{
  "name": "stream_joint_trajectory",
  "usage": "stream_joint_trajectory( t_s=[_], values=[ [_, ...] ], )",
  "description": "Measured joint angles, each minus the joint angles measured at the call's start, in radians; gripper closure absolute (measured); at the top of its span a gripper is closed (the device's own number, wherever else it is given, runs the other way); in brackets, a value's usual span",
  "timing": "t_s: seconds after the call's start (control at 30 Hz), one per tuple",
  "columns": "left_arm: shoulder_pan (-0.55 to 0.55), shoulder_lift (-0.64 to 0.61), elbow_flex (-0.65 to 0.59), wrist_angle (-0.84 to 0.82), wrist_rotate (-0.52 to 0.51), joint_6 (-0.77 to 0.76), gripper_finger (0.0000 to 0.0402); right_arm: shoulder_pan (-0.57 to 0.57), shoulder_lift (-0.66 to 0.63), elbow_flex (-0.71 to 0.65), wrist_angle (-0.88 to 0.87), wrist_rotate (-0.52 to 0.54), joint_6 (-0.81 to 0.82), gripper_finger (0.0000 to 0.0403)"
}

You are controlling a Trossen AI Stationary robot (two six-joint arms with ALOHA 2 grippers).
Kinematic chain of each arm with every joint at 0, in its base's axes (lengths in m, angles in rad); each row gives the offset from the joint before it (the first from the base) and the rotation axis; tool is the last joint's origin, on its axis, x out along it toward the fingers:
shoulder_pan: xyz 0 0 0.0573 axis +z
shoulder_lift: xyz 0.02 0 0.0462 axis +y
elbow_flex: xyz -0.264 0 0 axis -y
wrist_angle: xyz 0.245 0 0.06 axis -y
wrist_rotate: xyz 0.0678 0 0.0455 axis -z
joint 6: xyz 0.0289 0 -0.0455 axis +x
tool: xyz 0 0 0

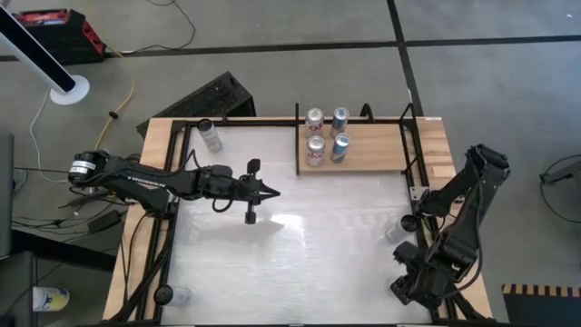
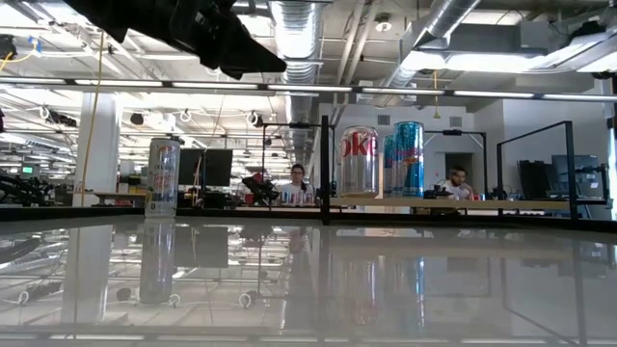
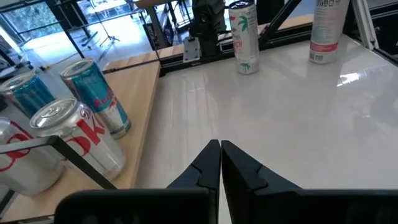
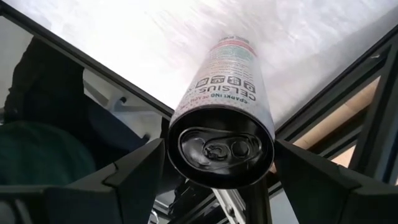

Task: Place canned beverage on shelf
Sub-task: Put the bottom white-pink soda can on the shelf

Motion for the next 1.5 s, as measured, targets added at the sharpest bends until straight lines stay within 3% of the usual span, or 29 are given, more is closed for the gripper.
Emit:
stream_joint_trajectory(
  t_s=[0.67, 0.97, 1.23, 1.5],
  values=[
    [0.000, 0.000, 0.000, 0.012, 0.001, -0.012, 0.0402, 0.001, 0.023, 0.000, -0.024, 0.031, -0.001, 0.0079],
    [0.000, 0.000, 0.000, 0.007, 0.001, -0.011, 0.0402, 0.001, 0.022, 0.000, -0.025, 0.025, -0.013, 0.0107],
    [0.000, 0.000, 0.000, 0.006, 0.000, -0.011, 0.0402, -0.021, 0.022, 0.000, -0.038, 0.077, -0.159, 0.0111],
    [0.000, 0.000, 0.000, 0.006, 0.000, -0.012, 0.0402, -0.146, 0.022, 0.025, -0.051, 0.134, -0.473, 0.0112]
  ],
)
